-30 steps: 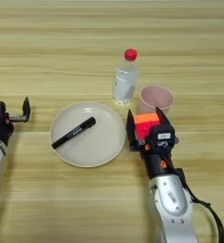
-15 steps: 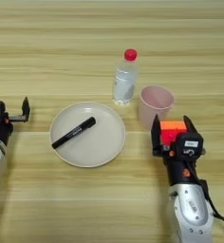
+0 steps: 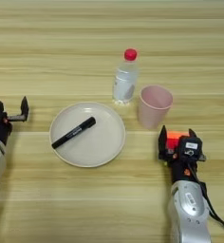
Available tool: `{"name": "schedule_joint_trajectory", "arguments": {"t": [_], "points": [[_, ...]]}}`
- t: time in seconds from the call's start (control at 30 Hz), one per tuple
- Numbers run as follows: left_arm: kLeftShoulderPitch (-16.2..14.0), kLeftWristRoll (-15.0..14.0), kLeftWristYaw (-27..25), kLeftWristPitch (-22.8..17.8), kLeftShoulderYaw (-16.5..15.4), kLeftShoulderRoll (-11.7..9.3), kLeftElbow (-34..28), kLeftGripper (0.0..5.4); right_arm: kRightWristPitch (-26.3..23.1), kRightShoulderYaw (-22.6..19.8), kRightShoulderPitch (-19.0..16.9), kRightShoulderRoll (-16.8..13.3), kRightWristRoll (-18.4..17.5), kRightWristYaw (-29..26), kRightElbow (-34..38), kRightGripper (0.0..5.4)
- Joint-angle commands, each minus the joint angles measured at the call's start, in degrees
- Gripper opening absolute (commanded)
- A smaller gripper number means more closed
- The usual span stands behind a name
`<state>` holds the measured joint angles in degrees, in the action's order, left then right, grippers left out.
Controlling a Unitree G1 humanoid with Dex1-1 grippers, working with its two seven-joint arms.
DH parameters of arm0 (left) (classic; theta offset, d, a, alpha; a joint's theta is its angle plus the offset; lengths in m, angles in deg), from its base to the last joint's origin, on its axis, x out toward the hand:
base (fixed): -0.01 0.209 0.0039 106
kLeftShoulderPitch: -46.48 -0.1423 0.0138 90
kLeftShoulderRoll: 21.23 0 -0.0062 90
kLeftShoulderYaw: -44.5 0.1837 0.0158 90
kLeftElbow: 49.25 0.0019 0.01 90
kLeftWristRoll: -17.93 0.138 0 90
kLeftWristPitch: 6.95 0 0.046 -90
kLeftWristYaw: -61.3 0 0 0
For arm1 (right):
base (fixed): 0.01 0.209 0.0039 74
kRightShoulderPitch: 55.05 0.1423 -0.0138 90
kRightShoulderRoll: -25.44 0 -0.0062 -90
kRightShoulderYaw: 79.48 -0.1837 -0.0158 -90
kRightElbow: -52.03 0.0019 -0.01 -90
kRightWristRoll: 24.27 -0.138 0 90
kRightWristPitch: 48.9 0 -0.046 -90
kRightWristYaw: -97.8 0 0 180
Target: Move the objects on the table
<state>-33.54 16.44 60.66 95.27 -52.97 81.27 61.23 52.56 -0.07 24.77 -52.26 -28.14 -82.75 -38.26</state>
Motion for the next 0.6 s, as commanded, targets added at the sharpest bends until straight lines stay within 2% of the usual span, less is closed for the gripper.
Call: {"name": "schedule_joint_trajectory", "arguments": {"t": [0.03, 0.23, 0.6], "points": [[0.4, -0.1, 0.1, 0.4, 0.1, -0.4, -0.1, 5.40, 1.0, -0.5, 2.7, -0.3, -0.1, 0.4, -4.1, 3.36], [0.2, -0.1, 0.2, 0.3, -0.1, -0.5, -0.3, 5.40, 2.3, -0.2, 4.1, -0.2, 0.0, 0.2, -7.5, 3.36], [0.4, 0.0, 0.1, 0.3, 0.1, -0.5, -0.3, 5.40, 2.8, -0.1, 4.2, -0.4, 0.0, 0.2, -7.8, 3.36]]}}
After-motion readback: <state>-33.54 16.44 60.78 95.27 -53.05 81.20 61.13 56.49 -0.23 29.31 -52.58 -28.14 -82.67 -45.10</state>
